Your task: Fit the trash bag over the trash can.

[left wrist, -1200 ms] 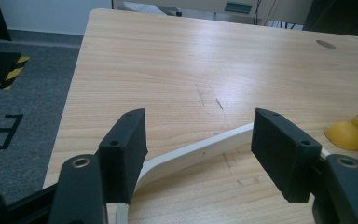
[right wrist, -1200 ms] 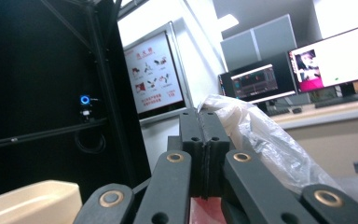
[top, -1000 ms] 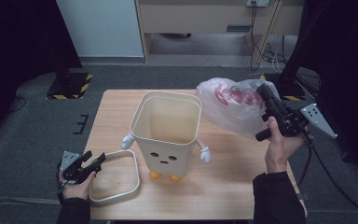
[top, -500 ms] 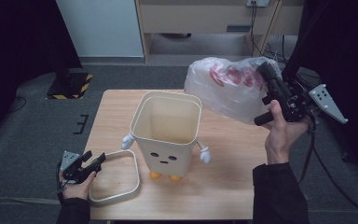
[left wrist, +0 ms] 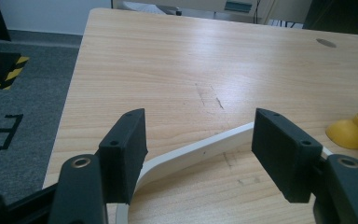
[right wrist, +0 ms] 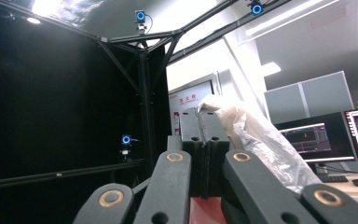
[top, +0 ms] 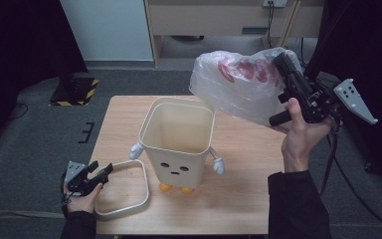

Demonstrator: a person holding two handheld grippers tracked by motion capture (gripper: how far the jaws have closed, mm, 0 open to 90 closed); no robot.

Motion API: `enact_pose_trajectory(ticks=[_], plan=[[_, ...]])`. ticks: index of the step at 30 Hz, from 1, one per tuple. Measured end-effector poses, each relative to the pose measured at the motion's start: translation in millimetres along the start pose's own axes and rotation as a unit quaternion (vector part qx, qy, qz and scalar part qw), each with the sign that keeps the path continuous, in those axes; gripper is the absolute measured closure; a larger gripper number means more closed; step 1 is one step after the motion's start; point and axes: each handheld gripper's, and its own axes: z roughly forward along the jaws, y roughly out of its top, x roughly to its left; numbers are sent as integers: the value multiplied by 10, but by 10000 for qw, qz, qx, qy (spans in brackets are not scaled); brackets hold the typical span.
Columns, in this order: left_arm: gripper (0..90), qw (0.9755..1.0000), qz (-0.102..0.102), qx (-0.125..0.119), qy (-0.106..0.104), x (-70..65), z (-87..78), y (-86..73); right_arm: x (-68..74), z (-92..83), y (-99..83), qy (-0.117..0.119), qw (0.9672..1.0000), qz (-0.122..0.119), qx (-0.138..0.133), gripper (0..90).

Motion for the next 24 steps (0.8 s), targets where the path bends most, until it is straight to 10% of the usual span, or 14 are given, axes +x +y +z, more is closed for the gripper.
enact_pose_trajectory(ticks=[24], plan=[[353,9998,-35,-201,-7,-16,-46,59,296,208,-327,542,9957,197,730,900]])
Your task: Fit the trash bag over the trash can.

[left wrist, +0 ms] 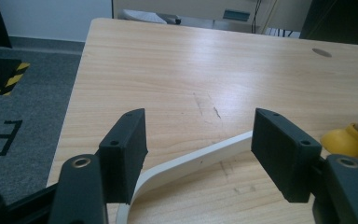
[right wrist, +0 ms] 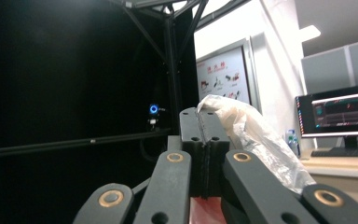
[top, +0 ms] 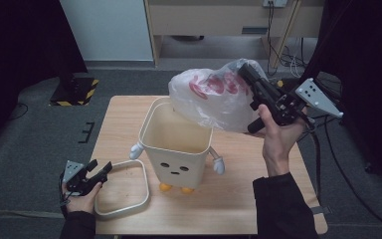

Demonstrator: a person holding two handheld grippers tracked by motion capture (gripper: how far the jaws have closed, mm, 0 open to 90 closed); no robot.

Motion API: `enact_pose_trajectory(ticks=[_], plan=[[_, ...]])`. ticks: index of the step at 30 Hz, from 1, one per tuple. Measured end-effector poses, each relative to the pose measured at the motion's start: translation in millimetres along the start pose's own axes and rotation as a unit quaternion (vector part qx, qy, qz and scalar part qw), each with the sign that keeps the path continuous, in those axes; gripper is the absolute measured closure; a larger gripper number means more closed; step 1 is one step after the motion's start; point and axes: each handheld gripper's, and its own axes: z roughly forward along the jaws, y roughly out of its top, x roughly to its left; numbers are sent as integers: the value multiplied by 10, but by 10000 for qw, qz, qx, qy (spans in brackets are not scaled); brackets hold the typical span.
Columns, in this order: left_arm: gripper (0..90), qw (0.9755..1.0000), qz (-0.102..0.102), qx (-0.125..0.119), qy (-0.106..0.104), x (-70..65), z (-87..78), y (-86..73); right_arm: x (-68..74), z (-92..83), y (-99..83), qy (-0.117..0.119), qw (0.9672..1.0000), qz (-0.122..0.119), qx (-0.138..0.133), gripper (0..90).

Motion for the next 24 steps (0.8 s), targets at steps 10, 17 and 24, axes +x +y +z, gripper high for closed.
enact_pose_trajectory(ticks=[10,17,24], plan=[[354,9994,37,-305,-139,-90,-77,129,70,133,-216,177,9988,53,452,900],[357,9962,105,-798,-346,-244,-224,345,87,188,-356,300,9963,29,801,900],[372,9895,132,-1257,-696,-473,-400,595,81,191,-380,361,9937,-38,1065,900]])
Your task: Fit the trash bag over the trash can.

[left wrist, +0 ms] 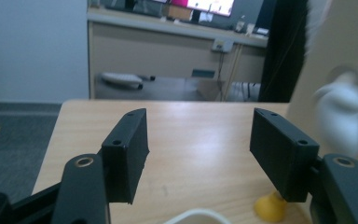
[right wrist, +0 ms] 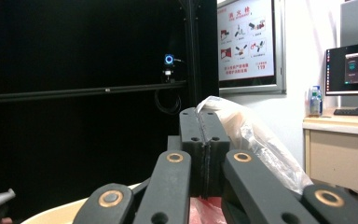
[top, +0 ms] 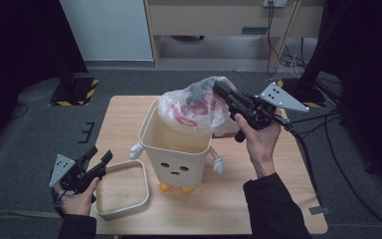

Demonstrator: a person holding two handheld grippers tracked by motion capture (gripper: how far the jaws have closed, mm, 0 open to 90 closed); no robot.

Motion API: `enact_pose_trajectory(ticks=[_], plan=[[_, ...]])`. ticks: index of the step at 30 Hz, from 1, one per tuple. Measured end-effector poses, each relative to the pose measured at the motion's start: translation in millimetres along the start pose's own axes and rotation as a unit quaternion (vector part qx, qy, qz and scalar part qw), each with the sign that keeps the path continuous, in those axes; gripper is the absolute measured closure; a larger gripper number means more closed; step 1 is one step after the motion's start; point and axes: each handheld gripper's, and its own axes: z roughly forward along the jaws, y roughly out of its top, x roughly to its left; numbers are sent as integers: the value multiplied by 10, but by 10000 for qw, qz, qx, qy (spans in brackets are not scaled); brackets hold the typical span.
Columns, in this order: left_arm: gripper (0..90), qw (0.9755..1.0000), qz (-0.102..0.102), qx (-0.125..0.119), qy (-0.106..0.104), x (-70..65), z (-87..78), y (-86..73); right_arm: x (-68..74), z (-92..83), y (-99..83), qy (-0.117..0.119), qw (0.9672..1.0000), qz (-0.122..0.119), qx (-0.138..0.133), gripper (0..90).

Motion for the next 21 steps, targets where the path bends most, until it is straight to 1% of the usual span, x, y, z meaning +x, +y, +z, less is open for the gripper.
enact_pose_trajectory(ticks=[3,7,9,16,18,19,21], plan=[[382,9998,26,-173,-139,-121,-47,141,-3,-1,2,20,10000,21,38,900],[388,9988,44,-362,-312,-287,-100,306,1,-2,2,30,10000,22,50,900],[390,9981,102,-444,-404,-366,-116,372,7,-2,-3,37,10000,19,66,900],[402,9953,215,-623,-711,-616,-97,560,23,-5,-6,49,10000,25,40,900],[403,9945,282,-645,-782,-690,-78,619,26,-5,-8,43,10000,29,43,900],[405,9941,330,-664,-798,-728,-70,650,29,-6,-9,43,10000,38,55,900],[409,9941,356,-646,-798,-808,-53,711,32,-6,-12,38,10000,21,51,900]])
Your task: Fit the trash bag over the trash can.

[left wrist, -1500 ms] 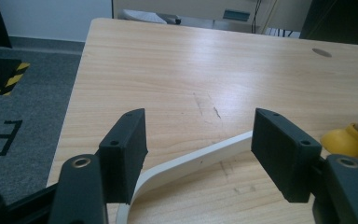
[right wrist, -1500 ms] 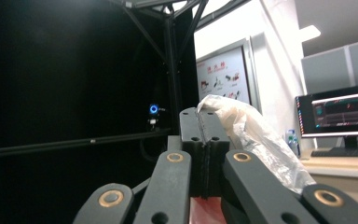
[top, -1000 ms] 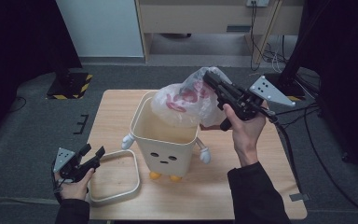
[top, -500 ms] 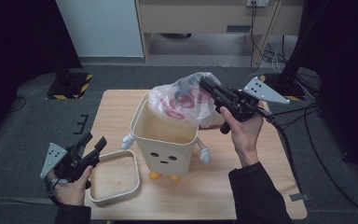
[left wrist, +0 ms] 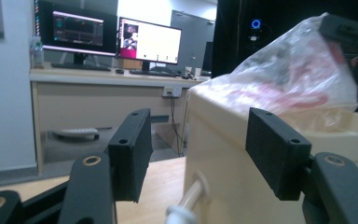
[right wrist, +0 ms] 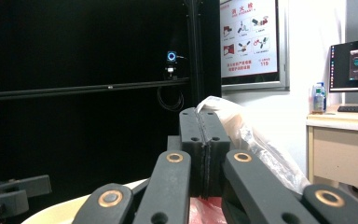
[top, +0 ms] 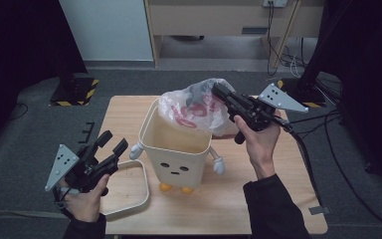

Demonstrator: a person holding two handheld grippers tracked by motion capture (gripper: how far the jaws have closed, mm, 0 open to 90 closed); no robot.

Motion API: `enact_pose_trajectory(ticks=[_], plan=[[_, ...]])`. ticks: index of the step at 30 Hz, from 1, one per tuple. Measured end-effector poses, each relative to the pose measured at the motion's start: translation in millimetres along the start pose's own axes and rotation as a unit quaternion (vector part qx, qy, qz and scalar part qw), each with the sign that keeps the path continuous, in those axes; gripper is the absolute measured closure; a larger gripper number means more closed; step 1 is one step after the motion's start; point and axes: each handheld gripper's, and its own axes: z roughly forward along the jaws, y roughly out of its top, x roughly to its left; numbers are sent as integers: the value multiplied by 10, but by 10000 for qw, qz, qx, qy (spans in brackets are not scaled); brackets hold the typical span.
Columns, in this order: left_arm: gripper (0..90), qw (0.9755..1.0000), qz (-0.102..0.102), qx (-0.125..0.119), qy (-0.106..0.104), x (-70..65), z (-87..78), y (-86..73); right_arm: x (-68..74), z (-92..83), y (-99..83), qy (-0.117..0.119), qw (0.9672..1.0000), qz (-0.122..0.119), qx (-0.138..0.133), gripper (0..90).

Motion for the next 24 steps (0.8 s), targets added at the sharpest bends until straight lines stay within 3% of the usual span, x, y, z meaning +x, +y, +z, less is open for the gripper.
enact_pose_trajectory(ticks=[8,17,18,24], plan=[[414,9997,93,33,-238,-332,192,194,25,-7,-9,34,10000,-10,9,900],[409,9986,203,87,-490,-744,514,300,55,-35,-1,68,10000,1,-1,900],[410,9972,327,-34,-667,-770,568,320,59,-39,0,86,10000,0,-8,900],[424,9963,330,66,-793,-973,731,369,91,-62,1,156,9999,4,5,900]])
